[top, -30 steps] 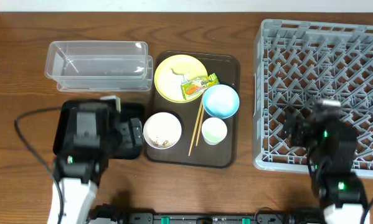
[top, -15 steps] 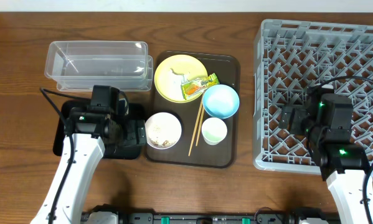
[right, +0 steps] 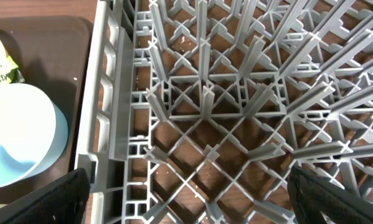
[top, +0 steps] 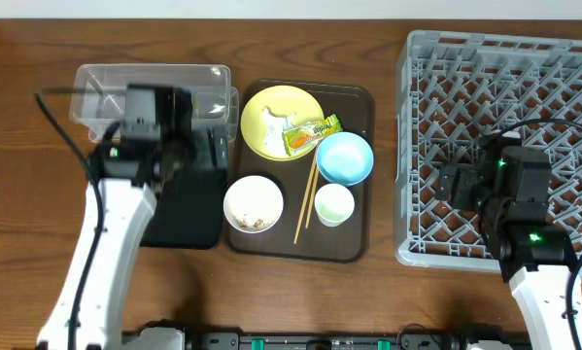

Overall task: Sort waste into correct bins and load items into the dishwasher rack
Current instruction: 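Move the left gripper over the yellow plate and grasp the white tissue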

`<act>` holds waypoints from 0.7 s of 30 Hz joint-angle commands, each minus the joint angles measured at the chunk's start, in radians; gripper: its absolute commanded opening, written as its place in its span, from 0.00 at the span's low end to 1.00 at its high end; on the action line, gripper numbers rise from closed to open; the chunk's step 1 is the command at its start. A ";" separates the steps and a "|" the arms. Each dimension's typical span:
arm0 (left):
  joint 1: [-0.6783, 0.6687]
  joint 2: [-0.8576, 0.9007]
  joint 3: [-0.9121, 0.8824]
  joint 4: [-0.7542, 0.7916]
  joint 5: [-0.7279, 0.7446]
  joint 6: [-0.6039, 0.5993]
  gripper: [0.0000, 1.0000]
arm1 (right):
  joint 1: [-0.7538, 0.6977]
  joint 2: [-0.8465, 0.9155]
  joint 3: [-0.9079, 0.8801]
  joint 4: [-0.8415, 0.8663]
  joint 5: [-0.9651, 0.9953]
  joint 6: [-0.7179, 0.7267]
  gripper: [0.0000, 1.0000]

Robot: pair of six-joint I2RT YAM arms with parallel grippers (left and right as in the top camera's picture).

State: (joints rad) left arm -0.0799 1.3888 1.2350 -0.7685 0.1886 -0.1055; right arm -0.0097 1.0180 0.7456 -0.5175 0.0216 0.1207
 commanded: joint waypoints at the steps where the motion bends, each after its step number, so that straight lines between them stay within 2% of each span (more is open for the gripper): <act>1: -0.027 0.113 0.102 0.024 0.009 0.045 0.96 | 0.011 -0.005 0.023 0.002 -0.004 -0.010 0.99; 4: -0.064 0.210 0.170 0.076 0.006 0.045 0.96 | 0.011 -0.005 0.023 0.001 -0.004 -0.010 0.99; 9: -0.126 0.309 0.181 0.199 0.005 0.045 0.95 | 0.011 -0.005 0.023 0.001 -0.003 -0.010 0.99; 16: -0.199 0.450 0.181 0.288 0.005 0.045 0.89 | 0.011 -0.004 0.023 0.001 -0.004 -0.010 0.99; 21: -0.211 0.541 0.181 0.320 0.002 0.045 0.81 | 0.011 -0.004 0.023 0.001 -0.004 -0.010 0.99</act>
State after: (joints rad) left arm -0.2924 1.8889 1.3949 -0.4557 0.1890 -0.0715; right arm -0.0097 1.0180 0.7460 -0.5163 0.0212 0.1207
